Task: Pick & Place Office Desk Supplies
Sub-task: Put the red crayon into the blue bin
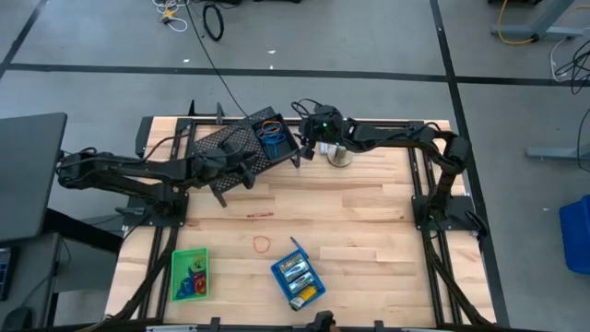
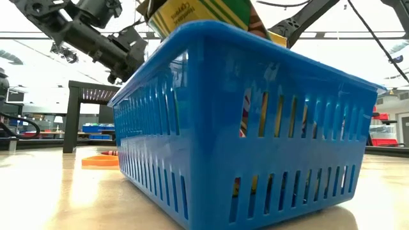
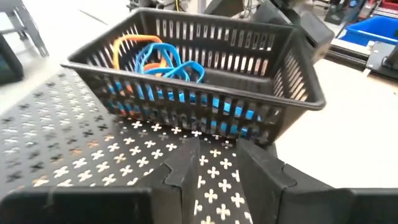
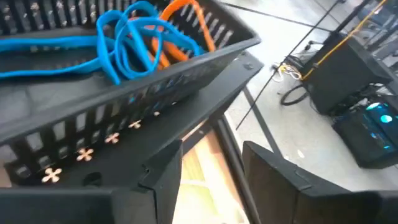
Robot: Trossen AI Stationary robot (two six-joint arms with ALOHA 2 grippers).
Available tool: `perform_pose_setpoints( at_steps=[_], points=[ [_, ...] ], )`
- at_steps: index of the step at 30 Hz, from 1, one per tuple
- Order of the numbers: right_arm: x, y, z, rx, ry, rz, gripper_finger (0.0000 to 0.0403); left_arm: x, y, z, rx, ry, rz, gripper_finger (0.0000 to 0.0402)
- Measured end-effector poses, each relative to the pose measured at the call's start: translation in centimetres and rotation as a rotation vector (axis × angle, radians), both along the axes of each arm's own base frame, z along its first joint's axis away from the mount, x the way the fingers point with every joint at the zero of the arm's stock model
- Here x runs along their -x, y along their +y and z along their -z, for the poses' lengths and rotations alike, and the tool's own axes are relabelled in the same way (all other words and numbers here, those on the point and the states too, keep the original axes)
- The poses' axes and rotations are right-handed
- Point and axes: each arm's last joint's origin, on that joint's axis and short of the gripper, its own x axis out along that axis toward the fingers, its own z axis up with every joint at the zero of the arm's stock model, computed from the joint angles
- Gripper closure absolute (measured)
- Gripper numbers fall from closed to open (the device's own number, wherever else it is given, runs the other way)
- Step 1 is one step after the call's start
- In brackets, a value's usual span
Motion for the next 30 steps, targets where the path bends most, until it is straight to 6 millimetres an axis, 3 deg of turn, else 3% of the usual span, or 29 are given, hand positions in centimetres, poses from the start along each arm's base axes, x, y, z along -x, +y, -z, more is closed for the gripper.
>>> perform_pose_setpoints(
  at_steps=[7, 11, 16, 23, 30],
  points=[
    [2.1, 0.6, -2.9, 0.015, 0.041, 0.053, 0.0227, 1.4, -1.9, -1.5, -0.070, -0.001, 0.051, 0.0287],
    [3.9, 2.9, -5.4, -0.020, 0.089, 0.030, 0.0229, 2.1, -3.3, -2.0, -0.081, 0.002, 0.124, 0.0287],
    [4.9, 9.9, -7.1, -0.060, 0.189, -0.147, 0.0229, 2.5, -5.4, -2.3, -0.110, -0.005, 0.224, 0.0287],
    [6.1, 22.3, -6.2, -0.032, 0.356, -0.454, 0.0229, 3.2, -8.0, -2.5, -0.169, -0.004, 0.269, 0.0287],
    [8.3, 30.2, -6.3, -0.193, 0.308, -0.589, 0.0229, 3.8, -9.9, -2.6, -0.200, -0.016, 0.275, 0.0287]
  ],
)
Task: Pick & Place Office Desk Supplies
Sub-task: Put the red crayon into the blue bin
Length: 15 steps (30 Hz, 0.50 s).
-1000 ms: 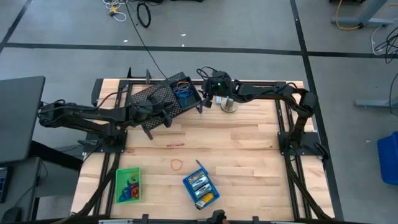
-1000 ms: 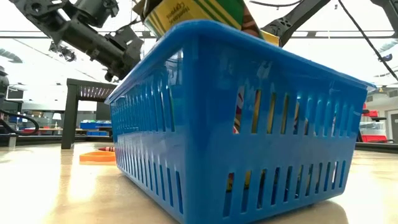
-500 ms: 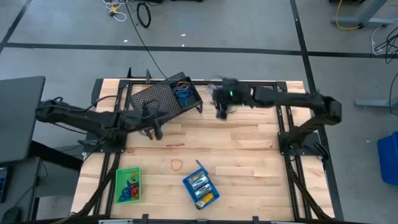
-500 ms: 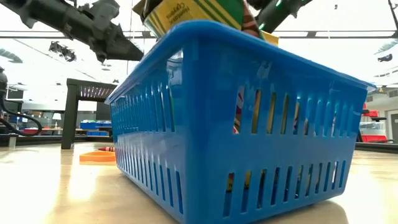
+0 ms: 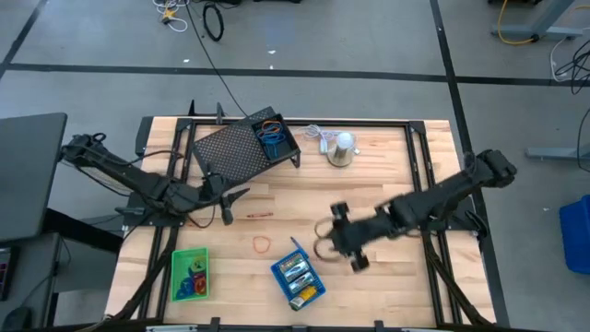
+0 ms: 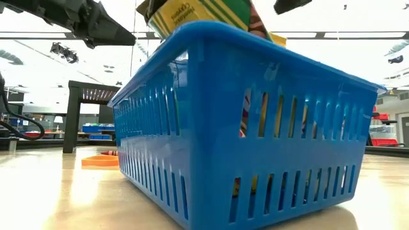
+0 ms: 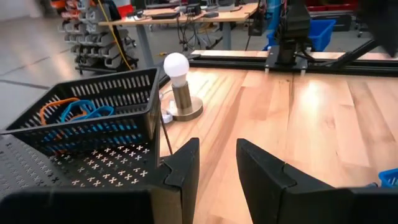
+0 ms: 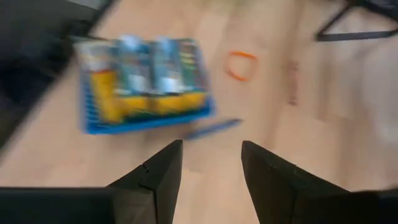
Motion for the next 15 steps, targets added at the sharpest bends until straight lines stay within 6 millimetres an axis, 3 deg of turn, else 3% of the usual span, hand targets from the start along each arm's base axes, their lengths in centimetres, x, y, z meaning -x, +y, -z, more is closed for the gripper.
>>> perform_pose_setpoints(
  at_steps=[8, 11, 15],
  points=[
    [0.3, 7.2, 3.1, -0.002, -0.042, -0.089, 0.0229, 0.6, -1.7, 0.0, 0.019, -0.027, 0.037, 0.0287],
    [-0.2, 7.9, 4.2, 0.043, -0.041, -0.040, 0.0229, 0.6, -2.5, 0.6, 0.054, -0.014, 0.063, 0.0287],
    [-0.7, 7.4, 3.4, 0.084, -0.052, 0.032, 0.0229, -0.1, -3.1, 2.2, 0.128, 0.047, 0.071, 0.0287]
  ],
)
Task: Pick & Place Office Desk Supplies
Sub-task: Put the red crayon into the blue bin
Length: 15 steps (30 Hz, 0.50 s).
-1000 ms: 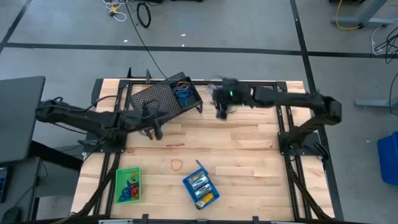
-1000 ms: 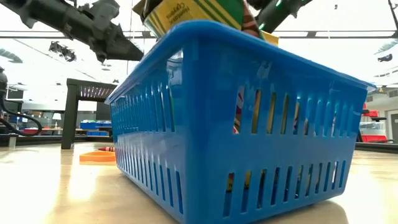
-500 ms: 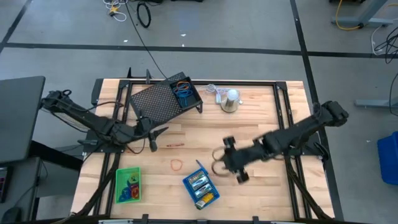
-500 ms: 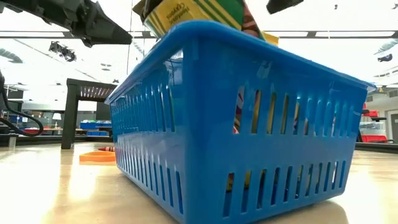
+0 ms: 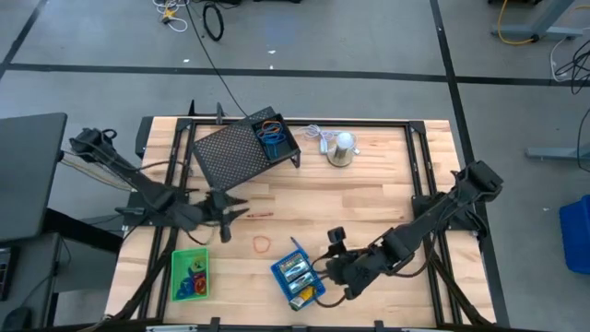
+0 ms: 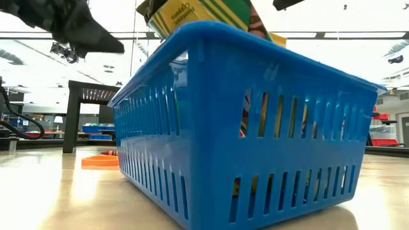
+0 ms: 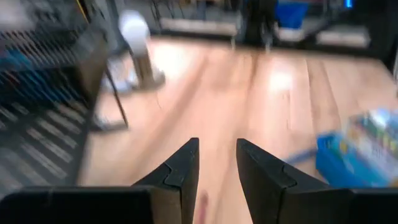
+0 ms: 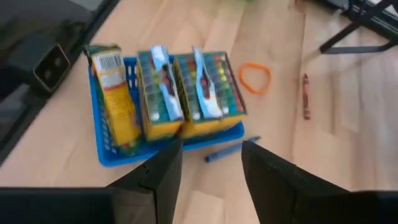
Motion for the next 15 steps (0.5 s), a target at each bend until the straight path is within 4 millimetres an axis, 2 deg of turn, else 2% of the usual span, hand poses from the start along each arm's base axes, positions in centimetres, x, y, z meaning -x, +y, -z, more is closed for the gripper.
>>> perform_pose_setpoints(
  at_steps=[7, 15],
  points=[
    [0.3, -0.5, -2.4, 0.110, 0.044, 0.020, 0.0229, -3.1, 0.0, 2.9, 0.058, 0.250, 0.076, 0.0287],
    [1.0, -1.0, -2.8, 0.162, 0.127, 0.040, 0.0229, -7.2, 1.3, 4.4, 0.100, 0.586, 0.101, 0.0287]
  ],
)
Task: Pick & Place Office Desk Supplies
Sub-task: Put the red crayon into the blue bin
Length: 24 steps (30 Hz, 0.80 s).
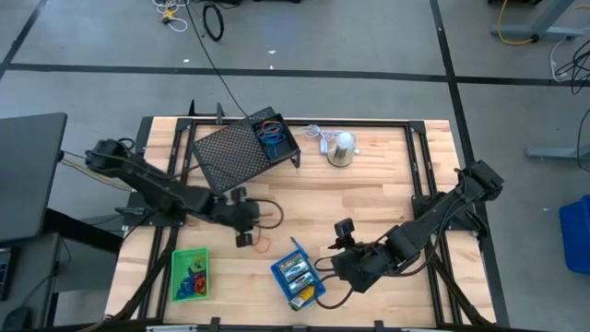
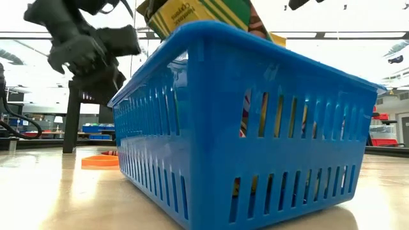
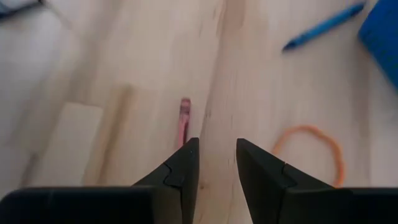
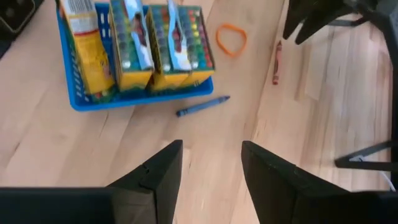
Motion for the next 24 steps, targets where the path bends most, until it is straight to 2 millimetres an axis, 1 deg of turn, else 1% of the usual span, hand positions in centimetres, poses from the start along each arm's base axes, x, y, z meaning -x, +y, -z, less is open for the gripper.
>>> perform_pose_setpoints(
  at_steps=[5, 9, 17, 24],
  points=[
    [0.2, -0.1, 0.1, 0.003, 0.029, -0.006, 0.0229, -1.9, 1.5, 1.4, 0.031, 0.163, -0.021, 0.0287],
    [0.2, -0.1, 0.2, -0.006, 0.042, -0.014, 0.0229, -2.8, 2.4, 1.9, 0.074, 0.207, -0.015, 0.0287],
    [0.5, -0.2, 0.3, -0.001, 0.076, -0.022, 0.0229, -3.5, 4.6, 3.0, 0.152, 0.269, -0.020, 0.0287],
    [0.5, -0.2, 0.3, 0.000, 0.077, -0.022, 0.0229, -3.7, 5.3, 3.6, 0.133, 0.288, -0.036, 0.0287]
  ],
)
